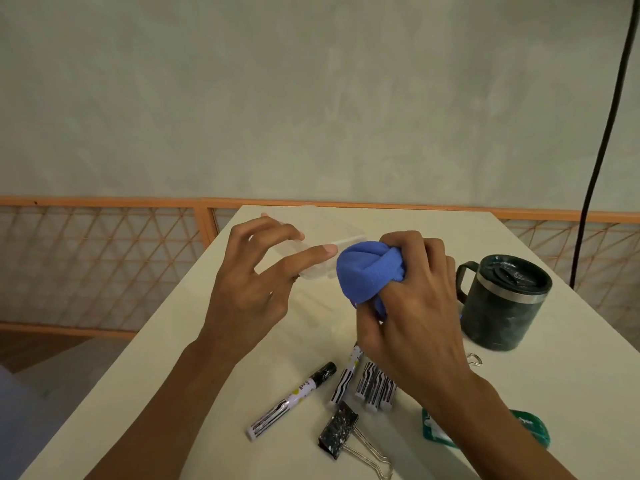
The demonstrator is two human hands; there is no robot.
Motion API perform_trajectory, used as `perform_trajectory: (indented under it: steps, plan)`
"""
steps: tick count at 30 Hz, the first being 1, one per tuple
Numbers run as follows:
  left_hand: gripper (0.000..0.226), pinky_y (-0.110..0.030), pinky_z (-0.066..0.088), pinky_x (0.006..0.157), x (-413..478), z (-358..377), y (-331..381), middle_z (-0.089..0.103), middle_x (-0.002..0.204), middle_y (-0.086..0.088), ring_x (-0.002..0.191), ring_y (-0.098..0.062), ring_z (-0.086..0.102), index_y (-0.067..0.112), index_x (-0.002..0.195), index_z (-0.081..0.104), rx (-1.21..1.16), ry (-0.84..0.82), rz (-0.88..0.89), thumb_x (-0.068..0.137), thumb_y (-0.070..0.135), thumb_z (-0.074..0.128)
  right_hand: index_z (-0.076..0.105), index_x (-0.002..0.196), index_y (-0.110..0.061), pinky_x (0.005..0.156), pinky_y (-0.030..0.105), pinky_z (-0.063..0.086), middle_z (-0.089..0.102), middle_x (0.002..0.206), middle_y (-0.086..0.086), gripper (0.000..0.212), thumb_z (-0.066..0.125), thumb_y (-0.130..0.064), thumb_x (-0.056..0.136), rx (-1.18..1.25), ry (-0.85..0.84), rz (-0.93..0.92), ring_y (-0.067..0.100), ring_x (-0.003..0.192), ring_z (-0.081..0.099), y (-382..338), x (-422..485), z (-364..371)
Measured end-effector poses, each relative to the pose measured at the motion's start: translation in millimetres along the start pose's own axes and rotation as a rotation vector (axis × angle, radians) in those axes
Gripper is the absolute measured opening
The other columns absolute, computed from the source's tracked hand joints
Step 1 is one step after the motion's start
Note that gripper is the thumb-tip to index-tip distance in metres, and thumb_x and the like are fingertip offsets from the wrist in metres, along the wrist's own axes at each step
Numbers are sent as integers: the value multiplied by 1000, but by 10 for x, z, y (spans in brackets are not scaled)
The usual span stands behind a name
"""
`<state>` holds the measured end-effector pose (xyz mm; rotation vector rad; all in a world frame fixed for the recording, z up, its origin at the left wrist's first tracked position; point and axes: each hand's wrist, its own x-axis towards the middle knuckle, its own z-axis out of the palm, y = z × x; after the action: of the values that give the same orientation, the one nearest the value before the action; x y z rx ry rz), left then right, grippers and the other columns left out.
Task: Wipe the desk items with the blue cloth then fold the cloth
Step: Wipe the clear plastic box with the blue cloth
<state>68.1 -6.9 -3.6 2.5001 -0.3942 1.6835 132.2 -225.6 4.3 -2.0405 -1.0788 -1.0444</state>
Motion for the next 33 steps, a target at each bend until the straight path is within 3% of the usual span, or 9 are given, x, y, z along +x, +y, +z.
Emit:
perform_trajectory:
  steps: [2,7,11,15,18,21,24,28,33]
  plan:
    - [42,-38,49,99,-1,-5,10,70,122,-15,119,-38,58,18,129,78,8,-20,25,99,-9,67,68,83,-13,80,51,42,59,120,8,9,73,-19,77,61,-10,12,31,106,51,-39,-13,9]
    - [58,-50,52,104,5,-3,28,64,127,-7,120,-35,55,15,130,77,11,-18,65,88,-23,65,68,82,-16,91,46,43,54,116,-1,43,74,-58,91,227,-33,89,23,110,51,-78,-28,32]
    - [64,-51,51,106,32,-8,50,69,120,-12,116,-38,59,17,130,76,15,9,58,84,-27,69,77,112,-25,87,50,47,51,118,-8,17,69,-36,102,362,-36,109,21,113,52,-35,-16,43]
    - [58,-52,53,102,34,-29,36,68,121,-11,117,-37,58,19,131,75,7,32,68,91,-22,66,75,121,-25,95,47,47,63,125,-9,19,61,-21,109,551,-56,158,26,122,54,-39,-14,61]
    - [63,-51,52,106,32,-25,17,64,124,-7,117,-36,57,19,133,74,16,9,79,87,-23,71,73,114,-23,87,51,44,59,124,0,19,69,-13,98,284,-18,66,26,114,52,11,-22,91]
    - [68,-42,45,114,11,7,34,69,122,-9,117,-35,57,21,134,74,38,-48,81,83,-23,76,69,99,-11,80,52,42,59,122,11,36,81,2,67,1,-34,-4,33,109,49,62,-24,97]
    - [54,-35,46,104,11,0,31,68,123,-9,118,-34,55,17,131,77,43,-64,62,89,-17,74,71,90,-4,82,50,39,62,124,15,36,81,7,57,-129,-63,12,37,110,49,110,5,48]
    - [33,-35,50,93,22,25,59,69,124,-10,117,-34,55,15,130,77,29,-59,55,103,1,67,71,90,-1,84,52,38,62,126,15,34,80,7,58,-210,-50,69,39,111,50,146,18,20]
    - [43,-37,52,93,-24,65,70,69,121,-11,114,-38,57,17,133,75,-12,-56,9,100,-8,62,69,90,-3,79,48,36,61,122,14,39,70,12,54,-52,-15,101,35,108,47,26,-34,117]
